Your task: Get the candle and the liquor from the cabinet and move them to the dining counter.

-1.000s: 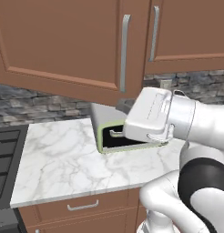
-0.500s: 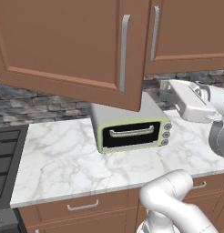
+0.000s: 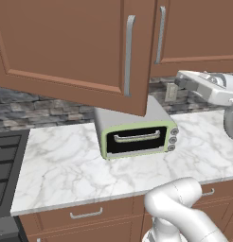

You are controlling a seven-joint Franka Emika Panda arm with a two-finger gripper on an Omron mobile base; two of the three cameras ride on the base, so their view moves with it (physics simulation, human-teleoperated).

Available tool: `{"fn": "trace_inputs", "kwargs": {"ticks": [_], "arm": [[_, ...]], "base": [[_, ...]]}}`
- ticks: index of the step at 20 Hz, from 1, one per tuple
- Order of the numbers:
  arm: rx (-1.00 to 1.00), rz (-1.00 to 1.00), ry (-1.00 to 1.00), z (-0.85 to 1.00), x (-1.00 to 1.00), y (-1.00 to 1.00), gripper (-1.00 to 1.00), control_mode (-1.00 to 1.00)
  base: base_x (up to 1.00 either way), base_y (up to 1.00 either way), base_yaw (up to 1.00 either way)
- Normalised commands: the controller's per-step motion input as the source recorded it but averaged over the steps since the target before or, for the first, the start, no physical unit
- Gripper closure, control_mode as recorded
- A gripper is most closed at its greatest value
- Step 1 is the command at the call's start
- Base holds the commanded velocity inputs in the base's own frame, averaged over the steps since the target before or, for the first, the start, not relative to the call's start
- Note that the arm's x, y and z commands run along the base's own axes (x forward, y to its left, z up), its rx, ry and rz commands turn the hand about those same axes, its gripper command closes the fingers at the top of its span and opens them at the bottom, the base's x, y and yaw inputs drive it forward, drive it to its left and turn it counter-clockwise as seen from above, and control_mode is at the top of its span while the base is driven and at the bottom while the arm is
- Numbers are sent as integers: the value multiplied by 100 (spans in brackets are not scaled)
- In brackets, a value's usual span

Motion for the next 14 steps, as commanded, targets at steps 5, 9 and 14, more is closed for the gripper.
{"fn": "trace_inputs", "kwargs": {"ticks": [5, 9, 14], "arm": [[0, 18, 5, 34, 19, -18, -100, -100], [-2, 18, 0, 13, 0, -17, -100, -100], [-3, 9, 0, 0, 13, -1, -100, -100]], "base": [[0, 0, 0], [0, 0, 0], [0, 0, 0]]}}
